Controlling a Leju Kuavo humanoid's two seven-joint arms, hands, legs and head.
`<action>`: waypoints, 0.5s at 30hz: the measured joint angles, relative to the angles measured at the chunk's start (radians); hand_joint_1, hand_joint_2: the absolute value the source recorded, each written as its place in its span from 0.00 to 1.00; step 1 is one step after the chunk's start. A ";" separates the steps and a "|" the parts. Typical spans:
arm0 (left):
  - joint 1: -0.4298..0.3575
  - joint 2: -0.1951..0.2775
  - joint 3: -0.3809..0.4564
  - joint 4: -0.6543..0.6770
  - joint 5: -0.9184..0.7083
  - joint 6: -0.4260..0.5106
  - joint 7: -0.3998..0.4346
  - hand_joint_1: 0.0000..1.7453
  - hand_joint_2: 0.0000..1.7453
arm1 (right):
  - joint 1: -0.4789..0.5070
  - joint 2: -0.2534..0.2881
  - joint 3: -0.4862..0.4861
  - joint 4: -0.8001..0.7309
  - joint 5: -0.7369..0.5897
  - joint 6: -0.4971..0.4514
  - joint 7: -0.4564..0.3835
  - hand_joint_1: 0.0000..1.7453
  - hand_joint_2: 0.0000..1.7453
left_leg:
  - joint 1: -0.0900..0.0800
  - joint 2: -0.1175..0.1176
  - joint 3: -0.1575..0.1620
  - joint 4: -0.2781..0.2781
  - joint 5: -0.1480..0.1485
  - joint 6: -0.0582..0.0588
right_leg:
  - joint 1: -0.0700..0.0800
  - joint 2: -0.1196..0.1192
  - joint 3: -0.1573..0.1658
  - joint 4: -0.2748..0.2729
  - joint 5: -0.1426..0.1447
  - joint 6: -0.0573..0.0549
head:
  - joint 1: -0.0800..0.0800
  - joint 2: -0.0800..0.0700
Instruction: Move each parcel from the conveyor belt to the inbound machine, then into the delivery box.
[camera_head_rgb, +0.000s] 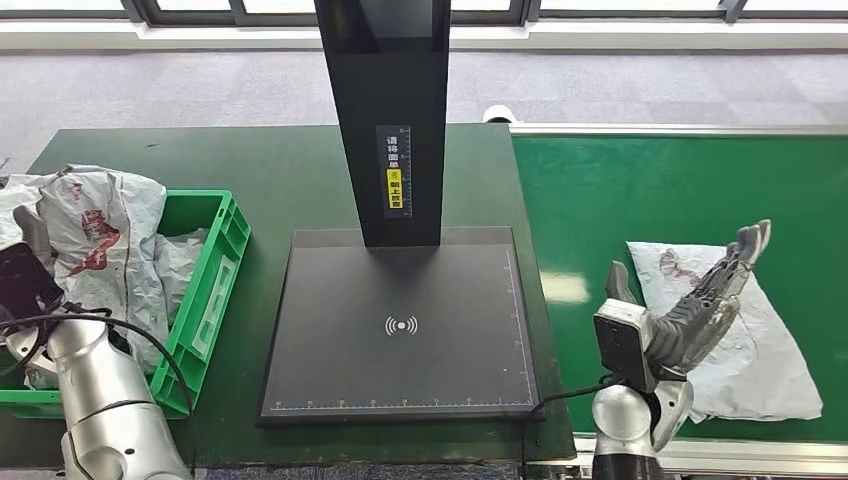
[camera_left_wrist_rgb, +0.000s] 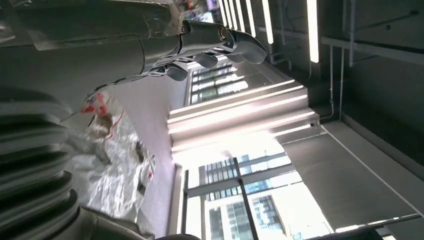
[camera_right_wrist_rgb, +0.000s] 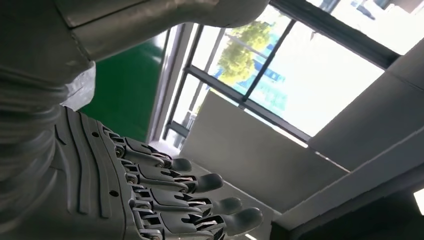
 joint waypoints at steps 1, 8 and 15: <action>0.014 0.002 -0.031 0.003 0.058 -0.043 0.000 0.00 1.00 | -0.013 0.001 -0.029 0.023 0.067 0.000 0.027 0.00 1.00 | 0.000 0.000 0.000 0.000 0.000 0.000 | 0.000 0.000 0.000 0.000 0.000 0.000 | 0.000 0.000; 0.149 0.004 -0.319 0.008 0.367 -0.502 0.000 0.00 1.00 | -0.127 0.006 -0.369 0.180 0.534 0.000 0.162 0.00 1.00 | -0.001 -0.003 -0.002 0.000 0.000 0.000 | -0.001 -0.002 0.001 -0.001 0.001 0.001 | 0.000 0.000; 0.199 0.003 -0.424 0.005 0.386 -0.528 0.000 0.00 1.00 | -0.162 0.010 -0.501 0.236 0.558 0.000 0.166 0.00 1.00 | -0.002 -0.002 -0.002 0.000 -0.001 0.001 | -0.001 -0.002 0.000 -0.001 0.000 0.001 | 0.000 0.000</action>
